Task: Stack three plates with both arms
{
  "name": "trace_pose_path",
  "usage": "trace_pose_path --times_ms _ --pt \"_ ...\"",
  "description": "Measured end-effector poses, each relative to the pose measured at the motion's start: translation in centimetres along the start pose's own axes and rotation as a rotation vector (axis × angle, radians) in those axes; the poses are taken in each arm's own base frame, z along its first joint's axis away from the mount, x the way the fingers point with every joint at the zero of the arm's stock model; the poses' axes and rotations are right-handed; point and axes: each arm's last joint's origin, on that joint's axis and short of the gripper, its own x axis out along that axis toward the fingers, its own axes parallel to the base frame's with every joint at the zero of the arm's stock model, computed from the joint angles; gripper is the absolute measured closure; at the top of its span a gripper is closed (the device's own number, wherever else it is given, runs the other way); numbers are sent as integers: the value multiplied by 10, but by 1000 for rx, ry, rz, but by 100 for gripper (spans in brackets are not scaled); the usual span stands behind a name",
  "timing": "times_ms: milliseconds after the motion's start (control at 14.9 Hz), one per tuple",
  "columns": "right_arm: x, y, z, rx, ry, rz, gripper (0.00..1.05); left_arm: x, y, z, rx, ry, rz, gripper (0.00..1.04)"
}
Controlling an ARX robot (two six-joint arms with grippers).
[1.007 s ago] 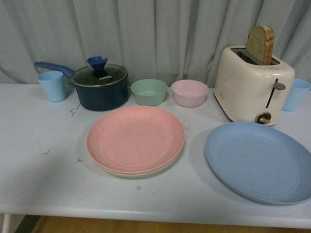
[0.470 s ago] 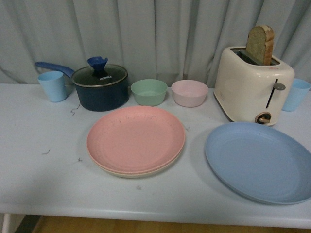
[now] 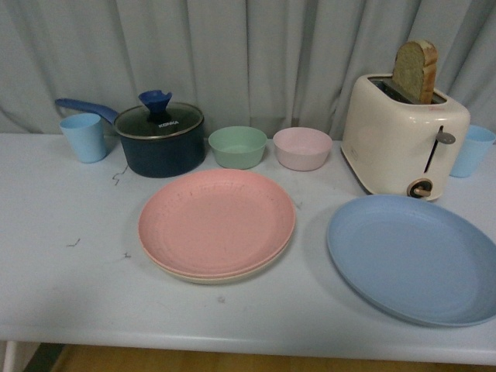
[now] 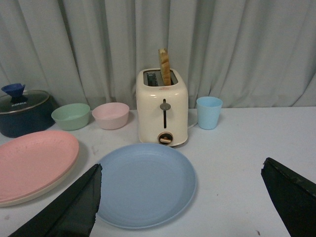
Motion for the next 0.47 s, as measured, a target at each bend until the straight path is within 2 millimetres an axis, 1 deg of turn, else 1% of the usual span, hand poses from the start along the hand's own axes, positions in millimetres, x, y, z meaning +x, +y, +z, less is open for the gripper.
trace_pose_path --times_ms 470 --pt "0 0 0 0 0 0 6 -11 0 1 0 -5 0 103"
